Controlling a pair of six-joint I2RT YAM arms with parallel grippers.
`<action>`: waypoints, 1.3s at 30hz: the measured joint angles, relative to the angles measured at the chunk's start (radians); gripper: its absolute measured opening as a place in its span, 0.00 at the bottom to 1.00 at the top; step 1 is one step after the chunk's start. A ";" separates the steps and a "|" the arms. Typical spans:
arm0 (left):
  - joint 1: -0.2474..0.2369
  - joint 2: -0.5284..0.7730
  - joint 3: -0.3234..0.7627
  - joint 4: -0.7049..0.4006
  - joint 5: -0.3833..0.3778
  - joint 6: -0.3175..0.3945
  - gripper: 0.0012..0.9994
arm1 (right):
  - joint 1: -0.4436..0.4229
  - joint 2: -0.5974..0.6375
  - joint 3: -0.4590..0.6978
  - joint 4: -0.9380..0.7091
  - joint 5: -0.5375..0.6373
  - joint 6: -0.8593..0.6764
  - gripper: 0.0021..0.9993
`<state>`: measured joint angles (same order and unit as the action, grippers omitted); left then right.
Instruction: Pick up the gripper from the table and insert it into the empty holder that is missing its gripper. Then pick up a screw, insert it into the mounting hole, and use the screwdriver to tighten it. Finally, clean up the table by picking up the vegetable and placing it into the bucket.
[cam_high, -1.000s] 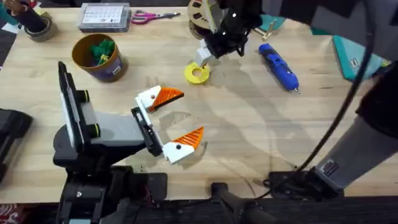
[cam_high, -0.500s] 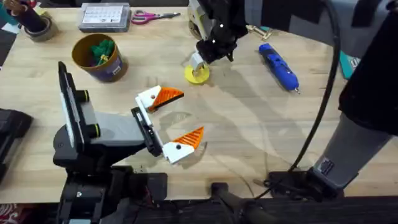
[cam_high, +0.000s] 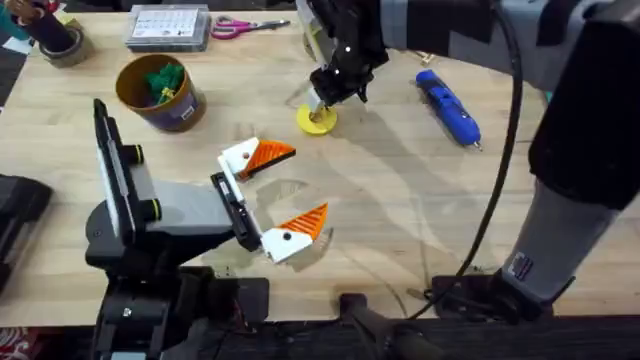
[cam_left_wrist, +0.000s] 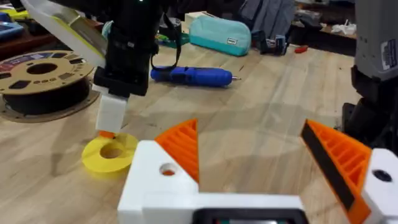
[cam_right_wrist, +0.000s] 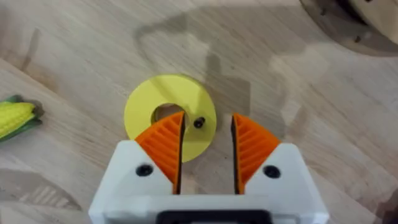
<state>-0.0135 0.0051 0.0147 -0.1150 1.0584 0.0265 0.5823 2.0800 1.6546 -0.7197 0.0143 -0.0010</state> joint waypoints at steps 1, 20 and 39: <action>0.000 0.000 0.000 0.000 0.000 0.000 0.99 | 0.000 0.000 0.000 0.001 0.000 0.000 0.42; 0.000 0.000 0.000 0.000 0.000 0.000 0.99 | 0.018 0.003 0.000 0.009 0.000 0.000 0.27; 0.000 0.000 0.000 0.000 0.000 0.000 0.99 | 0.018 0.019 0.000 0.001 0.000 0.000 0.25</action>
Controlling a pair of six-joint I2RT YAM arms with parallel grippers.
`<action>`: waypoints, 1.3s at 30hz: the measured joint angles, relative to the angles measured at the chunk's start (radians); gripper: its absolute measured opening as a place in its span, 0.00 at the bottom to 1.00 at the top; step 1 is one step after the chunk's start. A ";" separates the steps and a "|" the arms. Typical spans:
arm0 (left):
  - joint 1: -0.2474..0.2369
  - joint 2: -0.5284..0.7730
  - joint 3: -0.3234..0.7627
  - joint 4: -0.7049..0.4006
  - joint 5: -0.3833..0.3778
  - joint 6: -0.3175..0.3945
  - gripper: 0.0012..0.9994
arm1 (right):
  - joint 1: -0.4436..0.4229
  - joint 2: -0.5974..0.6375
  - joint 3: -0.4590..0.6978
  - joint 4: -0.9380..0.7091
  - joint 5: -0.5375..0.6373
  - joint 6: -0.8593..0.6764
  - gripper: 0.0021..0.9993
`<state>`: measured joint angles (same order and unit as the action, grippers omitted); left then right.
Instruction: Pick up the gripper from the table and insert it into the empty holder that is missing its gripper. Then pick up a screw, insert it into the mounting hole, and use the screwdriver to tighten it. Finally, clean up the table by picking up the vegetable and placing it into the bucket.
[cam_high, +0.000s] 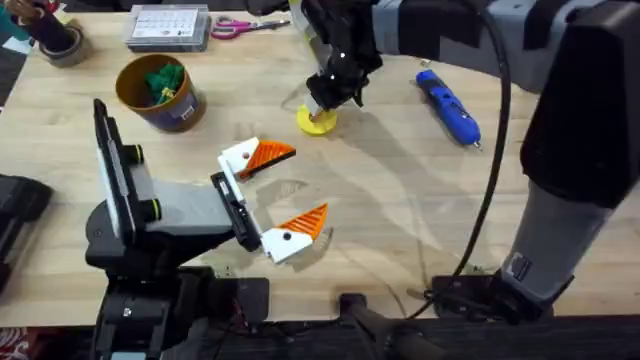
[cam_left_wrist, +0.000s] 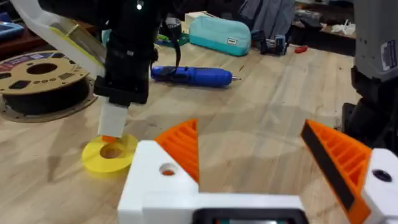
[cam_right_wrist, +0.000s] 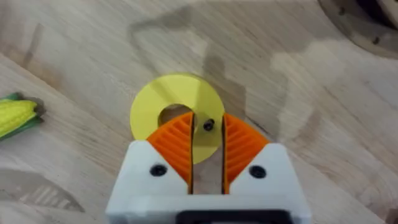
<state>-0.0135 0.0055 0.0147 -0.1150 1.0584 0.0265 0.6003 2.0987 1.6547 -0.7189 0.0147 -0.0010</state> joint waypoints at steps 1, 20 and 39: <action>0.000 0.000 0.000 0.000 0.000 0.000 0.99 | 0.000 0.000 0.000 0.000 0.000 0.000 0.23; 0.000 0.000 0.000 0.000 0.000 0.000 0.99 | 0.000 0.000 0.000 -0.001 0.000 0.000 0.00; 0.000 0.000 0.000 0.000 0.000 0.000 0.99 | -0.018 -0.016 0.256 -0.306 0.000 -0.005 0.00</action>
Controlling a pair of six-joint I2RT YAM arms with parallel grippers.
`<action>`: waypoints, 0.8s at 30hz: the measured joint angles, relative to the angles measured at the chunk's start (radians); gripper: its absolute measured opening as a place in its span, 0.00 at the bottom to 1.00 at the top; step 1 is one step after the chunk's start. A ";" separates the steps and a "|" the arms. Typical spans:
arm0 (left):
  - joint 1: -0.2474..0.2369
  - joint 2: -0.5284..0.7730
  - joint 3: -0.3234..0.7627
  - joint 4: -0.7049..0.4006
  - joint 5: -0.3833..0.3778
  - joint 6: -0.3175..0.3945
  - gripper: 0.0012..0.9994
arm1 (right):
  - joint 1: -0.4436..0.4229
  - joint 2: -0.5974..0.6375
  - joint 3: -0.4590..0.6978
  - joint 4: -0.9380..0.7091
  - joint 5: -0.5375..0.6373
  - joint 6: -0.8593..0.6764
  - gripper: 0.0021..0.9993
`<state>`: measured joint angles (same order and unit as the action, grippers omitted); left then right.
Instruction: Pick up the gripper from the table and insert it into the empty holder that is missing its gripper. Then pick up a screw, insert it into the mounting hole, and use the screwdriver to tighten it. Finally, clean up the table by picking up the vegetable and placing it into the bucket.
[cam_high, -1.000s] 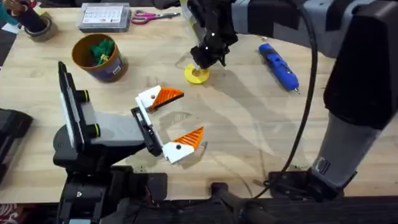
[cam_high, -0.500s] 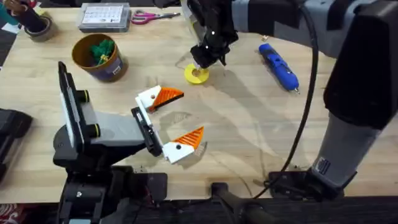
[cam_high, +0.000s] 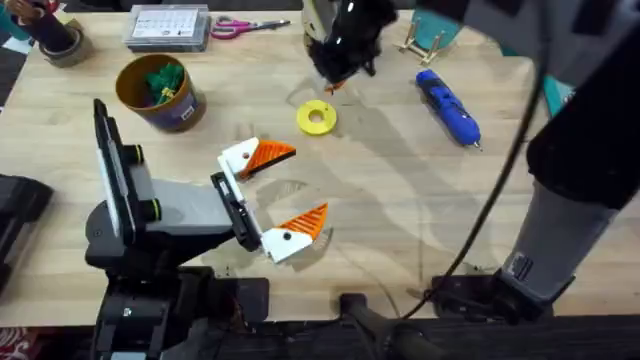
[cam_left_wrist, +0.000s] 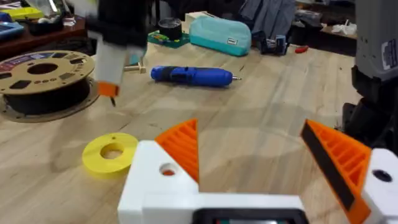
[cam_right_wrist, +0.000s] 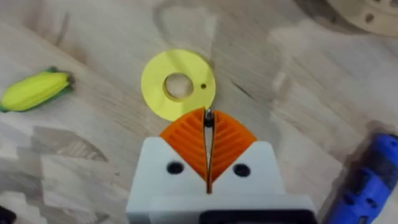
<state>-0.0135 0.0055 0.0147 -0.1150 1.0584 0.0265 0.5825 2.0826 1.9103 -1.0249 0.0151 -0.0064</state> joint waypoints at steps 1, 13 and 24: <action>0.000 0.000 0.000 0.000 0.000 0.000 0.99 | -0.001 -0.006 0.037 -0.033 0.000 -0.003 0.00; 0.000 0.000 0.000 0.000 0.001 0.000 0.99 | -0.005 -0.193 0.193 -0.150 0.003 -0.015 0.00; 0.000 0.000 0.000 0.000 0.001 0.000 0.99 | 0.004 -0.236 0.193 -0.190 0.003 -0.038 0.00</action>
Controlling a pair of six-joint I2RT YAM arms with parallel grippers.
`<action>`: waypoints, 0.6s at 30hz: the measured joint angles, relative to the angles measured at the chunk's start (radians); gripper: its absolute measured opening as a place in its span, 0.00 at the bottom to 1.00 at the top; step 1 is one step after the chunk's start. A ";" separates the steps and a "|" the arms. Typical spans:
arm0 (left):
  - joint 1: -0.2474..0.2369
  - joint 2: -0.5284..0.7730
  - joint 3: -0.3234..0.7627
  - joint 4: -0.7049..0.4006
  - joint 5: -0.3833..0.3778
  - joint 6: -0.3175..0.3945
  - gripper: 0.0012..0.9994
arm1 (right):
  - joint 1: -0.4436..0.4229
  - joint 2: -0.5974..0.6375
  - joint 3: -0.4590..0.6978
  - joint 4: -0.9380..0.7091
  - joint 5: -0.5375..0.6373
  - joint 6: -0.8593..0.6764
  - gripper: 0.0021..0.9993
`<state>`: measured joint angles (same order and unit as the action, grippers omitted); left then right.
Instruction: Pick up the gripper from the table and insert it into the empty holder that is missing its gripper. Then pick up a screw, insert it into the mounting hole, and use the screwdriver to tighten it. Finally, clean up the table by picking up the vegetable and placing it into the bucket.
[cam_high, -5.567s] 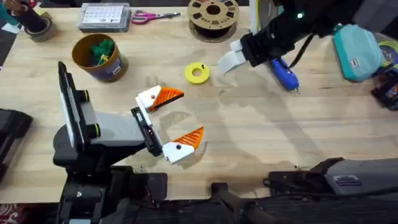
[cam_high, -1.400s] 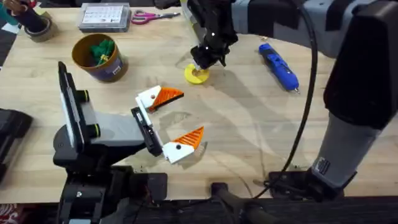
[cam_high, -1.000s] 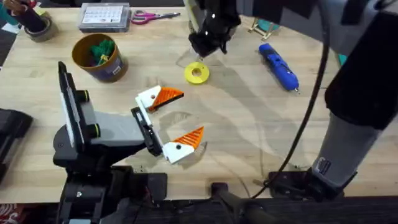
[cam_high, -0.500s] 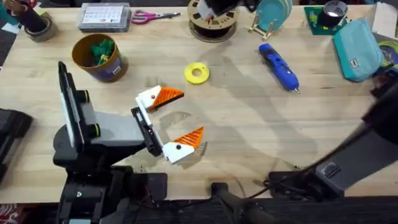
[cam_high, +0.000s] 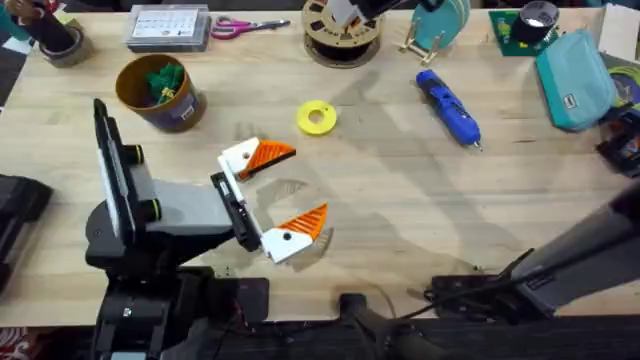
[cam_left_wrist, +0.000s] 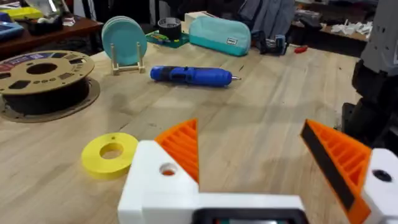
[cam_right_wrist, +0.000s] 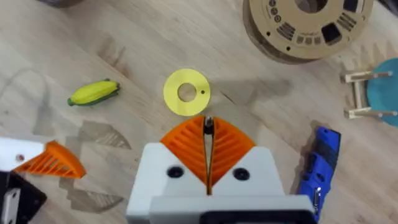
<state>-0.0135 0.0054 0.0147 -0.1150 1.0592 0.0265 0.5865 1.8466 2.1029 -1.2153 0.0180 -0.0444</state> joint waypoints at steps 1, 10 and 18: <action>0.000 0.000 0.000 0.000 0.000 0.000 0.99 | 0.006 -0.012 0.000 -0.002 -0.002 -0.009 0.00; 0.000 0.000 0.000 0.000 0.000 0.000 0.99 | 0.133 -0.087 0.000 -0.017 -0.034 -0.131 0.00; 0.000 0.000 0.000 0.000 0.000 0.000 0.99 | 0.230 -0.086 0.000 -0.031 -0.068 -0.238 0.00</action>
<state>-0.0135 0.0055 0.0147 -0.1150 1.0592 0.0265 0.8162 1.7610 2.1029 -1.2467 -0.0497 -0.2823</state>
